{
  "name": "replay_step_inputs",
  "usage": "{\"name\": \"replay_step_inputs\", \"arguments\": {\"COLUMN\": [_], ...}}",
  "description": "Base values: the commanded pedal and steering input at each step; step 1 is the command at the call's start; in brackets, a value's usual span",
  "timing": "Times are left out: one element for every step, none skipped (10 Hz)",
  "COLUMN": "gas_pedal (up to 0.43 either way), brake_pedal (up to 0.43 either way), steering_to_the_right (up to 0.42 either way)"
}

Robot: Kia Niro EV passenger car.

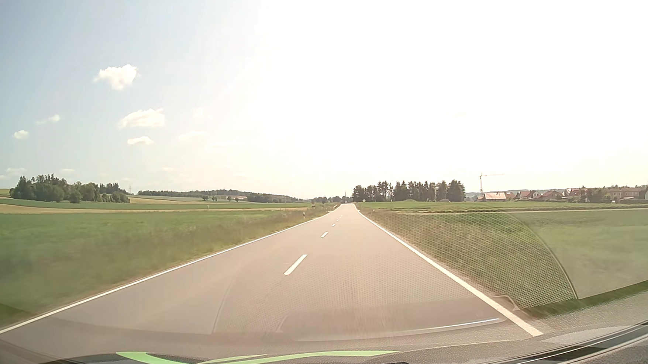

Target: Follow the waypoints while adhering to traffic rules and regulations

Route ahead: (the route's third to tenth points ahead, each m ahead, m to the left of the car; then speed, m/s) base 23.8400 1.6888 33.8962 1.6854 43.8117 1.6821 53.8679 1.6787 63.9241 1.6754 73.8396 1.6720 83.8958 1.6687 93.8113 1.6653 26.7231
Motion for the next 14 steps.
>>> {"name": "replay_step_inputs", "arguments": {"gas_pedal": [0.177,0.177,0.177,0.177,0.177,0.177,0.177,0.177,0.177,0.177,0.177,0.177,0.177,0.177], "brake_pedal": [0.000,0.000,0.000,0.000,0.000,0.000,0.000,0.000,0.000,0.000,0.000,0.000,0.000,0.000], "steering_to_the_right": [0.000,-0.001,-0.001,-0.001,0.000,0.000,0.000,0.000,-0.001,-0.001,-0.001,-0.001,-0.001,0.000]}}
